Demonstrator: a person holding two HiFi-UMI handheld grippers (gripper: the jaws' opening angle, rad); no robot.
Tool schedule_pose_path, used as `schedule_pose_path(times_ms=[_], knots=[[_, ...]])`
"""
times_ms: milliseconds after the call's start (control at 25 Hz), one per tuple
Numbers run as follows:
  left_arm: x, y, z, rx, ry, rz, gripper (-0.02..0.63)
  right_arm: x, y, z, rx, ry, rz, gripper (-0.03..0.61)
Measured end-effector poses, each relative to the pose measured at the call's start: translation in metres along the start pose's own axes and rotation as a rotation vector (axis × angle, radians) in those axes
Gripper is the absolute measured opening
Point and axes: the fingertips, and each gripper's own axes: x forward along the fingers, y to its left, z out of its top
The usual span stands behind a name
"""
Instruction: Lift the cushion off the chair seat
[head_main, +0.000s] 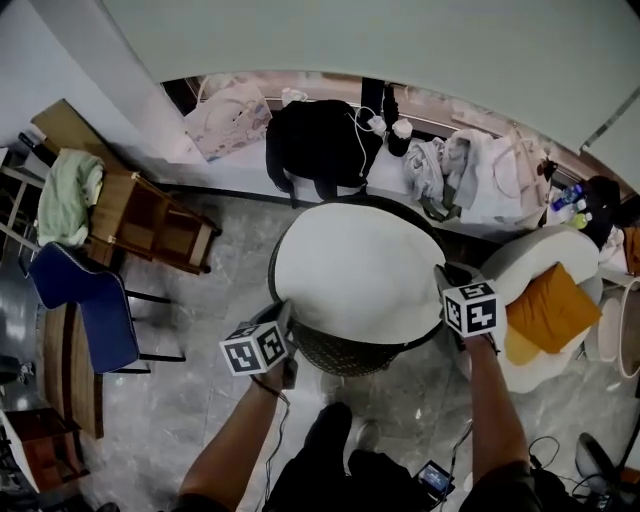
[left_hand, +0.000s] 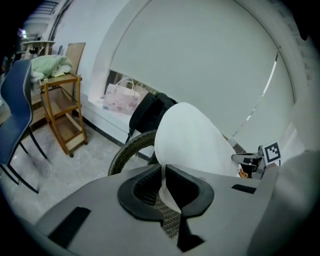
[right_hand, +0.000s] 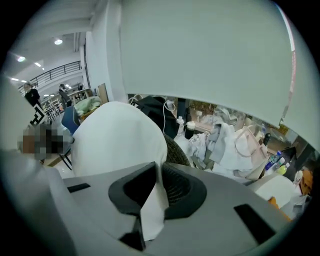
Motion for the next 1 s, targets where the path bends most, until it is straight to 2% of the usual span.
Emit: schedule_pose_path(times_ms=[520, 1000], knots=[[-0.064, -0.052, 0.057, 0.061, -0.108, -0.027, 0.034, -0.086, -0.004, 0.061, -0.02, -0.132, -0.036, 0.049], [-0.117, -0.087, 0.096, 0.122, -0.201, -0.045, 0.034, -0.152, 0.0, 0.106, -0.036, -0.239, -0.063, 0.049]])
